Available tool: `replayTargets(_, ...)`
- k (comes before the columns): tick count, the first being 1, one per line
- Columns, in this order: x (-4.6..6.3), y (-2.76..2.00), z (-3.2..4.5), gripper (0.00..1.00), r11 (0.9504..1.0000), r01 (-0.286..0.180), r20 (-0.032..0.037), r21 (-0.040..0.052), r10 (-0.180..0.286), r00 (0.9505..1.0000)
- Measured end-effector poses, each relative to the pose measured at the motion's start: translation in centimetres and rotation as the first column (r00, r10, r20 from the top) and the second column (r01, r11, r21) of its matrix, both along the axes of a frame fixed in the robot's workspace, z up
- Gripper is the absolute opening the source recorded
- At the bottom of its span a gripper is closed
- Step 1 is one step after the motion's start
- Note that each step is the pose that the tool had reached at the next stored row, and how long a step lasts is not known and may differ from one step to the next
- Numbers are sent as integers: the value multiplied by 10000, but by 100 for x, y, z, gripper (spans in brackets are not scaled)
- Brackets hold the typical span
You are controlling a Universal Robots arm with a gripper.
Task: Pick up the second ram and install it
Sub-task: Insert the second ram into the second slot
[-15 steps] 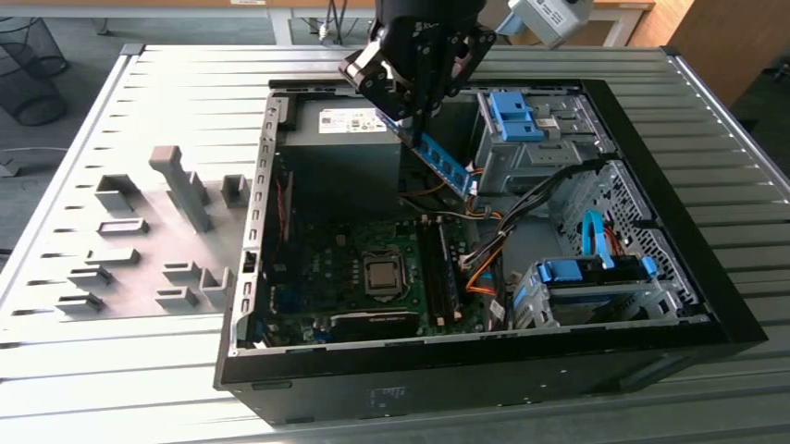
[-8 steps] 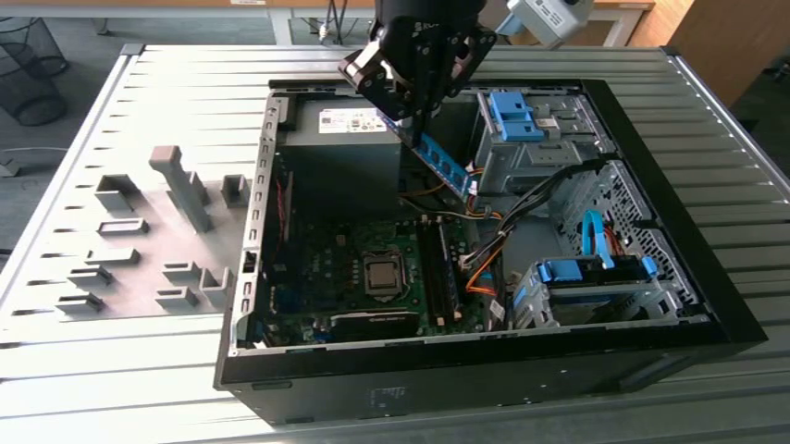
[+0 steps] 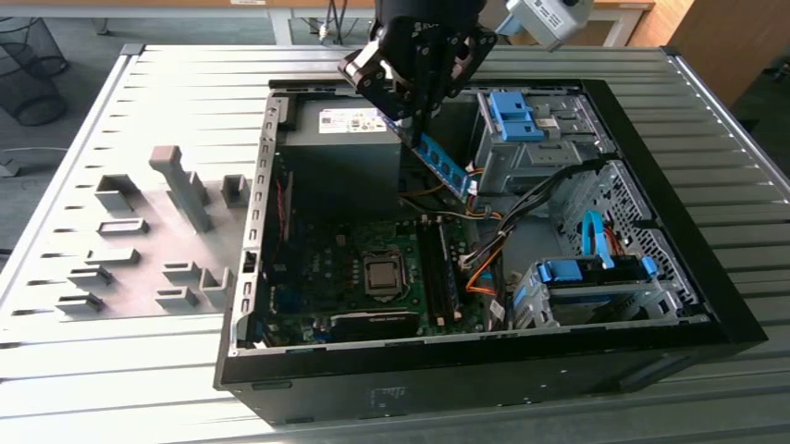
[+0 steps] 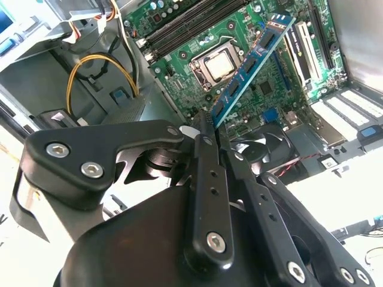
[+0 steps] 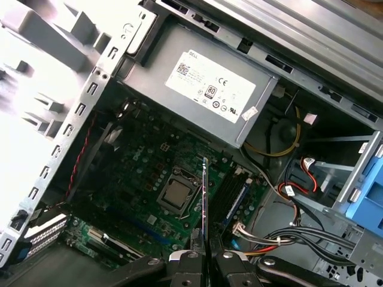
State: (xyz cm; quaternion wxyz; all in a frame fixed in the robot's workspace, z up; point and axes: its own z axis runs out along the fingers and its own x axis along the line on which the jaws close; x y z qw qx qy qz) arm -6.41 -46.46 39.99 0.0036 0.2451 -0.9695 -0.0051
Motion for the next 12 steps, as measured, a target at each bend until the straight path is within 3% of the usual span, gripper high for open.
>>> replayTargets(12,0,0,-3,14,9997,262,0,0,-262,9997)
